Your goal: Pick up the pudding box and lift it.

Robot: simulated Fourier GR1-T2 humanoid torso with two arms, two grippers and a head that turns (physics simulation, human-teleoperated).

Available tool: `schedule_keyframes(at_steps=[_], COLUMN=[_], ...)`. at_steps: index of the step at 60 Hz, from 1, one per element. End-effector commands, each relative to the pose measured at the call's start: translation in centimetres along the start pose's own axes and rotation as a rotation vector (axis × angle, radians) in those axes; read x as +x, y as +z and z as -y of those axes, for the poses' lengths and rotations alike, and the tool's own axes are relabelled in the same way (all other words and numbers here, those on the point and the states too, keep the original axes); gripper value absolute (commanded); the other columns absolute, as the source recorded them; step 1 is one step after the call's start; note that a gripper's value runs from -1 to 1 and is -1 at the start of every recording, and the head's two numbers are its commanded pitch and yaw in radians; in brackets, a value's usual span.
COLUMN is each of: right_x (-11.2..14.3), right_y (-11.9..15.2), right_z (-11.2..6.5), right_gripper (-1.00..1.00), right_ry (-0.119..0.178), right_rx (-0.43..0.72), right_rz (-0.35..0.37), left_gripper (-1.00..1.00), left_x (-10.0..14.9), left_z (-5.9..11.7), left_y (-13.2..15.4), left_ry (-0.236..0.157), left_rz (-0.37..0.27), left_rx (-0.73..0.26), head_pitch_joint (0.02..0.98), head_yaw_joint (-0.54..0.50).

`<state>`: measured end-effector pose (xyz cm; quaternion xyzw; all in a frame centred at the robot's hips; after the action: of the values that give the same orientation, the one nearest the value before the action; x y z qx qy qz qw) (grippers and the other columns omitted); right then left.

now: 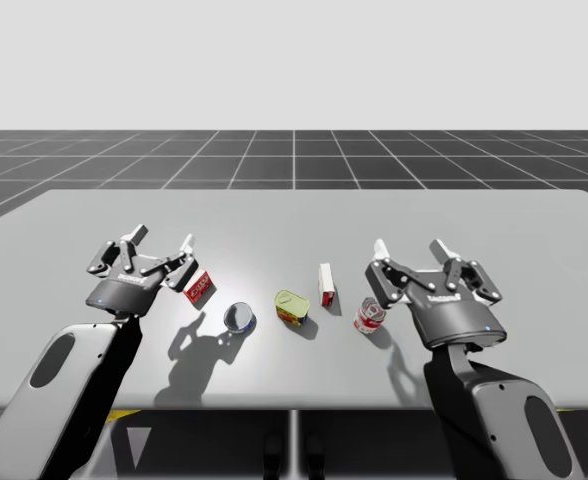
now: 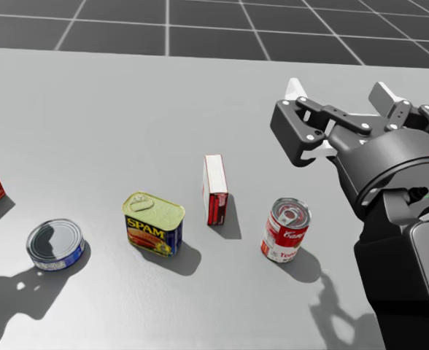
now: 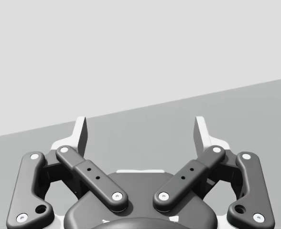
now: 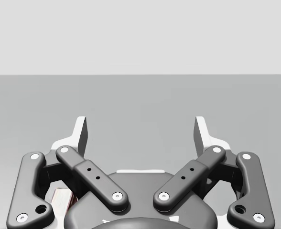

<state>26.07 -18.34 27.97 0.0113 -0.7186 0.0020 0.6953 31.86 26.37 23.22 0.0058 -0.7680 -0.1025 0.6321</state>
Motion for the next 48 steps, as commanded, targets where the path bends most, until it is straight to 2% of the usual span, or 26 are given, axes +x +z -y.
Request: schedule_keyframes(at_steps=[1, 2, 6, 9, 13, 21, 23, 26, 30, 34, 37, 39, 48], right_x=[-0.7, -0.8, -1.2, -1.7, -2.1, -3.4, -4.1, -4.7, -5.5, -6.6, -7.2, -7.7, -8.9], right_y=[2.7, 2.8, 3.6, 4.4, 5.1, 6.5, 6.8, 7.1, 7.4, 7.7, 8.0, 8.1, 8.2], right_z=[-2.0, -2.2, -2.8, -3.5, -4.2, -5.7, -6.2, -6.6, -7.1, -7.6, -8.0, -8.2, -8.8], right_gripper=[-1.0, -1.0, -1.0, -1.0, -1.0, -1.0, -1.0, -1.0, -1.0, -1.0, -1.0, -1.0, -1.0], right_ry=[-0.032, -0.027, -0.06, -0.051, -0.077, -0.094, -0.106, -0.106, -0.124, -0.111, -0.114, -0.097, -0.09], right_rx=[0.041, 0.041, 0.059, 0.081, 0.097, 0.126, 0.128, 0.136, 0.147, 0.158, 0.165, 0.167, 0.161], right_rz=[-0.034, -0.03, -0.03, -0.022, -0.038, -0.059, -0.072, -0.077, -0.091, -0.103, -0.119, -0.121, -0.145], left_gripper=[-1.0, -1.0, -1.0, -1.0, -1.0, -1.0, -1.0, -1.0, -1.0, -1.0, -1.0, -1.0, -1.0], left_x=[0.0, 0.0, 0.0, -0.1, -0.1, -0.1, -0.1, -0.1, -0.2, -0.2, -0.2, -0.2, -0.1], left_z=[0.1, 0.1, 0.2, 0.2, 0.2, 0.3, 0.3, 0.3, 0.3, 0.4, 0.4, 0.4, 0.4], left_y=[0.0, 0.0, 0.0, 0.0, 0.0, 0.0, 0.0, 0.0, 0.0, 0.0, 0.0, 0.0, 0.0], left_ry=[-0.001, -0.001, -0.001, -0.002, -0.001, -0.002, -0.003, -0.003, -0.004, -0.006, -0.007, -0.006, -0.006], left_rz=[-0.002, -0.002, -0.002, -0.004, -0.004, -0.006, -0.007, -0.007, -0.007, -0.007, -0.007, -0.006, -0.005], left_rx=[-0.003, -0.004, -0.004, -0.004, -0.005, -0.006, -0.007, -0.006, -0.005, -0.006, -0.006, -0.006, -0.007], head_pitch_joint=[0.759, 0.758, 0.759, 0.758, 0.757, 0.76, 0.759, 0.757, 0.757, 0.758, 0.758, 0.758, 0.759], head_yaw_joint=[-0.14, -0.14, -0.14, -0.14, -0.13, -0.13, -0.13, -0.13, -0.13, -0.13, -0.13, -0.13, -0.13])
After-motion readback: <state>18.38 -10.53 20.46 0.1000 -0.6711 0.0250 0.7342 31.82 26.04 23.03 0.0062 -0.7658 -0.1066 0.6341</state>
